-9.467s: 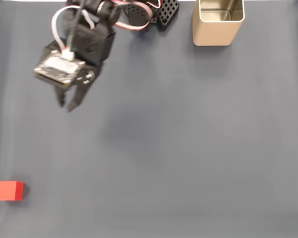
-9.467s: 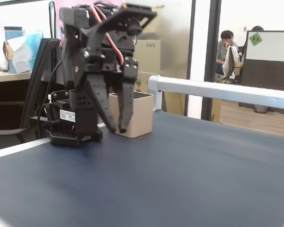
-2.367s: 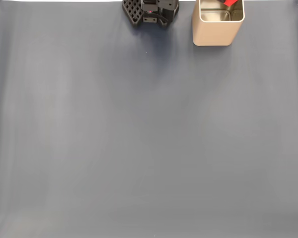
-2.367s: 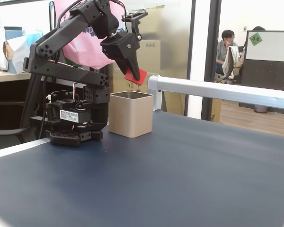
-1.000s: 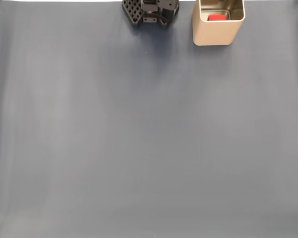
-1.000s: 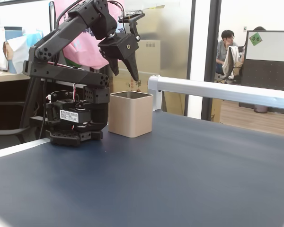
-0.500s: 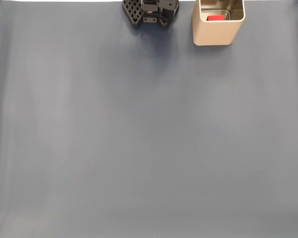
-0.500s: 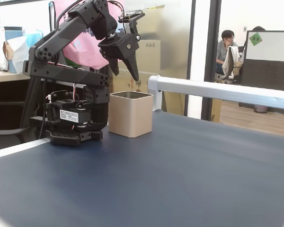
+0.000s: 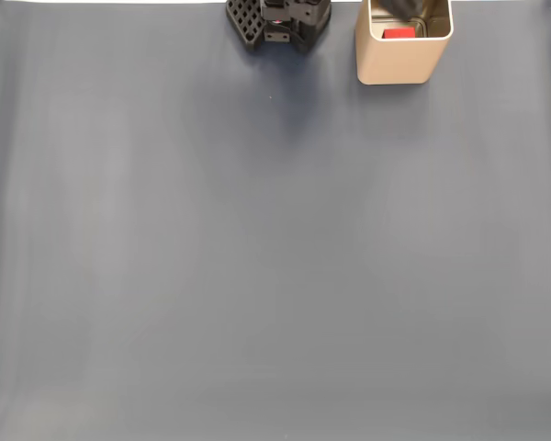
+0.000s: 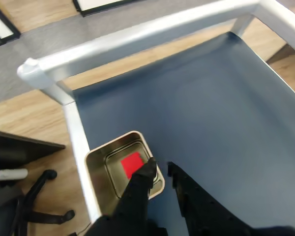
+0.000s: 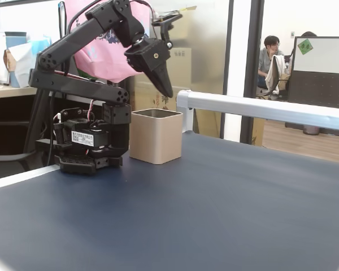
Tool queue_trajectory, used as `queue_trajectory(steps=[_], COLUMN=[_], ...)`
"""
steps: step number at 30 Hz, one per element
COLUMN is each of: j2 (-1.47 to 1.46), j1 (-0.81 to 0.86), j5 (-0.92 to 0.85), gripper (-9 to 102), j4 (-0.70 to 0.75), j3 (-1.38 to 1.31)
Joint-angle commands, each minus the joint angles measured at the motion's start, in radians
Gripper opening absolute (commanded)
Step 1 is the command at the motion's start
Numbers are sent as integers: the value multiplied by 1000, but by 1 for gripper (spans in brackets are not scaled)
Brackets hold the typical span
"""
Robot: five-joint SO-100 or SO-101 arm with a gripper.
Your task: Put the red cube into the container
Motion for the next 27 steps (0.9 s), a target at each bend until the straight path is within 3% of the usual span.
queue_trajectory(steps=[1,10,17,22,27], j2=[-25,-52,21,138,230], j1=[124,601,899,1052,1097], j5=[-9,-103,-144,-175,-135], gripper=[0,0,0,0,0], j4=[-32,-98,-244,-376,-463], j3=[-57,11,210,408,571])
